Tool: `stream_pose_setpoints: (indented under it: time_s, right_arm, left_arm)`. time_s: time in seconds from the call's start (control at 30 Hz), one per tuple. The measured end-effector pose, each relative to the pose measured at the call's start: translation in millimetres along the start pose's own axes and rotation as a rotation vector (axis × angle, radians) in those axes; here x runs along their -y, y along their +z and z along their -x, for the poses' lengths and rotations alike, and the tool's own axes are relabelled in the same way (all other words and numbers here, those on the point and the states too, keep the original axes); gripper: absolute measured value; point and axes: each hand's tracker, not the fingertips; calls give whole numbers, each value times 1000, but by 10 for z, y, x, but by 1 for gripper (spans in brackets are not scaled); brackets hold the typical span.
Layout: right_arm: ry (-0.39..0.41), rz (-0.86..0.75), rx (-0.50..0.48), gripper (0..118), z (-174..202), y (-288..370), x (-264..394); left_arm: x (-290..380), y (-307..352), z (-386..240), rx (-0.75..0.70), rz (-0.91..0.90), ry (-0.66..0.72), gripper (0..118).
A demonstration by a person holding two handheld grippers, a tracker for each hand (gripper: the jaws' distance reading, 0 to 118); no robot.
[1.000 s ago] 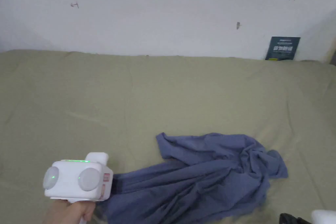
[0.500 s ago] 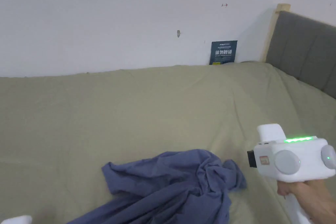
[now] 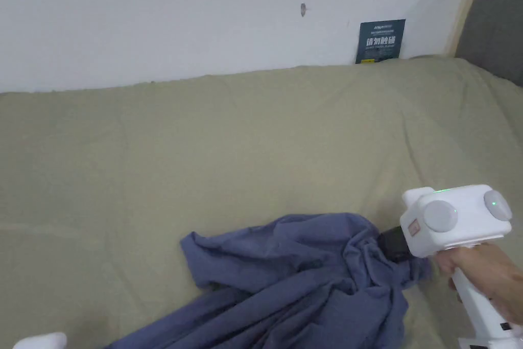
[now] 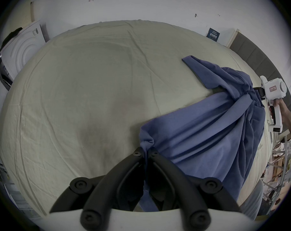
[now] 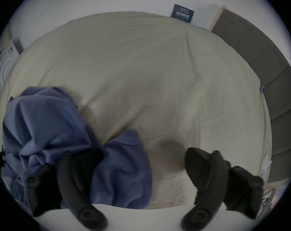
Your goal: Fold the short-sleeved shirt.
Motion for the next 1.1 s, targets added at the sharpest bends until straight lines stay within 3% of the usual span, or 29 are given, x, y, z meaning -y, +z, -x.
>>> stream_pose_setpoints:
  time_s: [0.03,0.07,0.1,0.2,0.33,0.7,0.8,0.87,1.1]
  right_arm:
    - [6,-13,-7,3,42,79,19]
    - [4,-42,-41,3,49,189,18]
    - [19,-62,22,3,121,260,54]
    - [1,-45,-34,3,52,544,185]
    - [-35,-163,-60,3,-171,1185,245]
    - [-105,-506,-36,3,-840,3379,567]
    - [-138,-573,-60,3,-995,3787,580]
    - [-142,-602,-90,3,-1010,4058,578]
    - [-91,-713,-36,3,-908,4719,376]
  left_arm:
    - [17,-3,2,1,-4,3,0]
    - [28,4,2,2,-8,12,0]
    - [24,8,9,3,-9,15,0]
    - [0,72,61,16,-3,40,0]
    - [-83,387,207,24,-75,114,0]
    - [-555,2212,486,-178,-376,102,0]
    - [-683,2714,595,-165,-450,126,0]
    - [-780,3032,588,-131,-498,140,0]
    - [-1066,3815,395,-220,-634,104,0]
